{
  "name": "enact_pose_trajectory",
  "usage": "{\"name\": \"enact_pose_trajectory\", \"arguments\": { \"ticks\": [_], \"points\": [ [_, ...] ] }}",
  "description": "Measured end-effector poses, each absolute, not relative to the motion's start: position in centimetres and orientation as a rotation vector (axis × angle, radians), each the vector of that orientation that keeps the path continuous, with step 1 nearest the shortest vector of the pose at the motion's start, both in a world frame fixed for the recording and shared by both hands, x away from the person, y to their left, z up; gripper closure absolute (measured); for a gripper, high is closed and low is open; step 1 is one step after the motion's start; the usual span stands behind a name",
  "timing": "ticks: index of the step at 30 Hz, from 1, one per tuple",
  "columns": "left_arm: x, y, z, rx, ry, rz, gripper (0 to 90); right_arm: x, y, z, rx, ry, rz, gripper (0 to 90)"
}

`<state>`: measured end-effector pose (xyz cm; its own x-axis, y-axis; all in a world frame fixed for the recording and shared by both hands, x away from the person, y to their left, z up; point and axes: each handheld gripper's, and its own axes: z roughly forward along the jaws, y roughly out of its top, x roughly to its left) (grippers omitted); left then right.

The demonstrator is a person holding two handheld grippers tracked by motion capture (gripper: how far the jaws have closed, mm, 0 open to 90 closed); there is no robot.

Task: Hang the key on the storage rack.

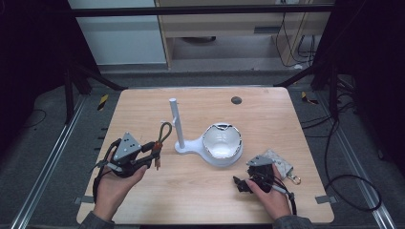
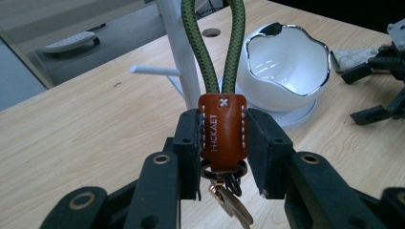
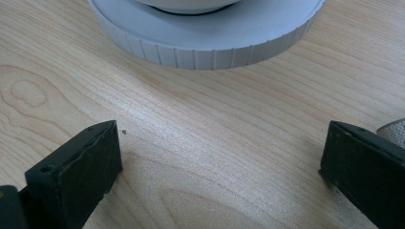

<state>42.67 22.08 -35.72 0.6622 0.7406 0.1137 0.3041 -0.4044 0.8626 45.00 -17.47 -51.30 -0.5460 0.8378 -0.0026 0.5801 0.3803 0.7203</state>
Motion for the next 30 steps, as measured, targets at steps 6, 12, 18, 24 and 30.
{"name": "enact_pose_trajectory", "arguments": {
  "ticks": [6,12,18,24,30],
  "points": [
    [43.1,21.3,-35.5,1.985,0.810,0.619,66.4,45.0,-17.5,-51.3,1.230,2.277,0.968,0.2],
    [44.0,20.8,-35.7,1.967,0.835,0.627,66.3,45.0,-17.5,-51.3,1.232,2.278,0.967,0.2],
    [45.0,20.4,-36.4,1.964,0.864,0.616,66.3,45.0,-17.5,-51.3,1.232,2.277,0.968,0.3],
    [46.2,19.7,-37.6,1.967,0.898,0.600,66.3,45.0,-17.5,-51.3,1.231,2.277,0.968,0.2],
    [46.9,19.5,-38.4,1.949,0.919,0.599,66.3,45.0,-17.5,-51.3,1.230,2.277,0.967,0.3]
  ]
}}
